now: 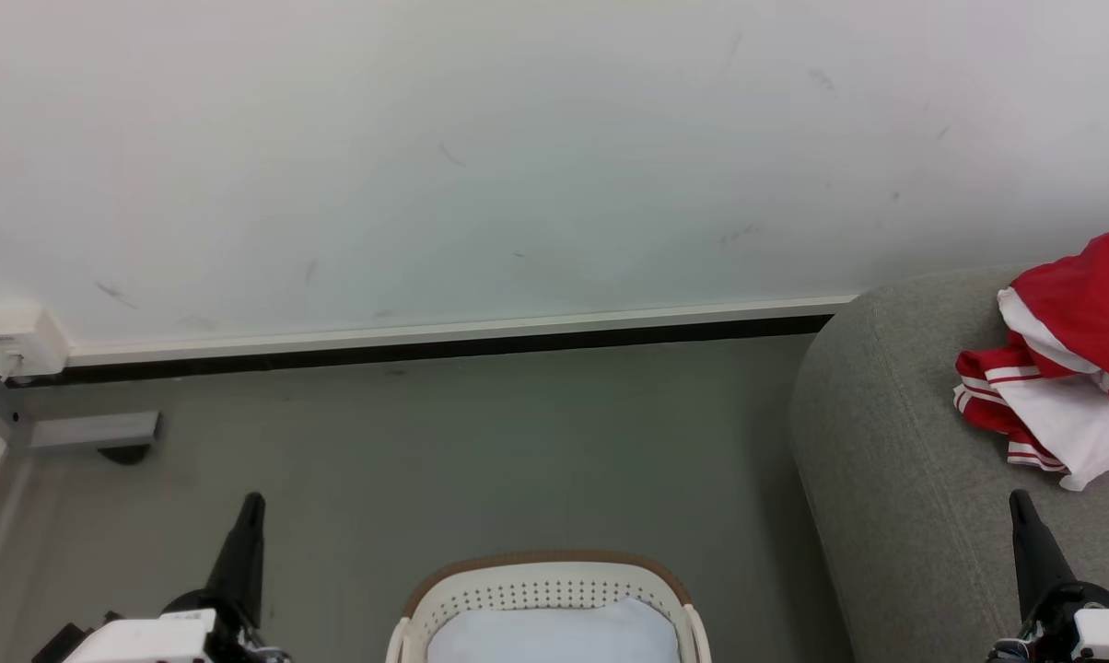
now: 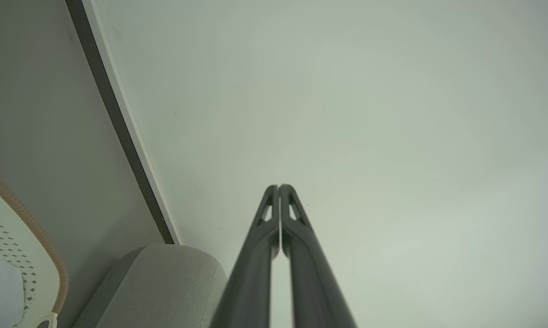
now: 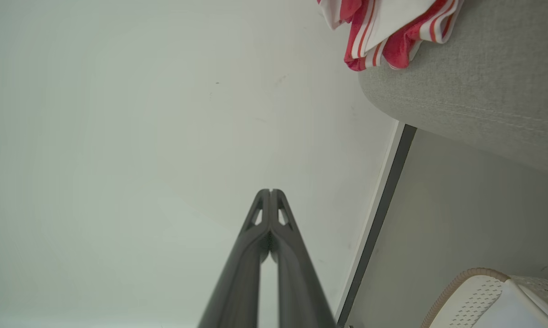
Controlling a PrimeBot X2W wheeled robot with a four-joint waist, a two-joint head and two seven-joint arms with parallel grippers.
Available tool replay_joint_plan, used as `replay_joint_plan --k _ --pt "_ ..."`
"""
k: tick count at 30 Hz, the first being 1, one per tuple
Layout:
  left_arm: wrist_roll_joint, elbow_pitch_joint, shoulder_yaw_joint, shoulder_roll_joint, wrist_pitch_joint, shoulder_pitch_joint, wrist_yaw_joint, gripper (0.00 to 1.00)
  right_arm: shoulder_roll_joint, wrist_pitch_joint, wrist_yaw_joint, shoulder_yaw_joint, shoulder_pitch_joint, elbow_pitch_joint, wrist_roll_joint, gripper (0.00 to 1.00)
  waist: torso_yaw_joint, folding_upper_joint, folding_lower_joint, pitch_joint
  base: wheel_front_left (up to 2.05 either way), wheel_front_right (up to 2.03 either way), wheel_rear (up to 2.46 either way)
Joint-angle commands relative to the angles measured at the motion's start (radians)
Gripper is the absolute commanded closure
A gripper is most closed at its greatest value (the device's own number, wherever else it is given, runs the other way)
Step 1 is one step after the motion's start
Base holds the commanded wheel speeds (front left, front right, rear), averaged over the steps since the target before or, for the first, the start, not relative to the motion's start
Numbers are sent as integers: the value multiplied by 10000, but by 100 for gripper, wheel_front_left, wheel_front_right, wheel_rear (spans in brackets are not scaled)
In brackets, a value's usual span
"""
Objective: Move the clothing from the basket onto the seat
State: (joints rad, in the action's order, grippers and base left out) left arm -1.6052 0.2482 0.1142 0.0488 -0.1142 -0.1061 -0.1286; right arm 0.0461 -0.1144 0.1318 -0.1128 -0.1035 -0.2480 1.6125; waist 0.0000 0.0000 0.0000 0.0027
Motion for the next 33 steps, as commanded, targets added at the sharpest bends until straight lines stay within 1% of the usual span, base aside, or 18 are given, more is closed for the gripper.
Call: replay_joint_plan --k 1,33 --pt "-137 -35 19 26 -38 -90 -51 100 77 -33 -21 -40 -122 58 7 100 0 0 0 0 0 0 0" --pt "-138 -35 18 26 -37 -89 -51 100 76 -32 -21 -39 -121 58 7 100 0 0 0 0 0 0 0"
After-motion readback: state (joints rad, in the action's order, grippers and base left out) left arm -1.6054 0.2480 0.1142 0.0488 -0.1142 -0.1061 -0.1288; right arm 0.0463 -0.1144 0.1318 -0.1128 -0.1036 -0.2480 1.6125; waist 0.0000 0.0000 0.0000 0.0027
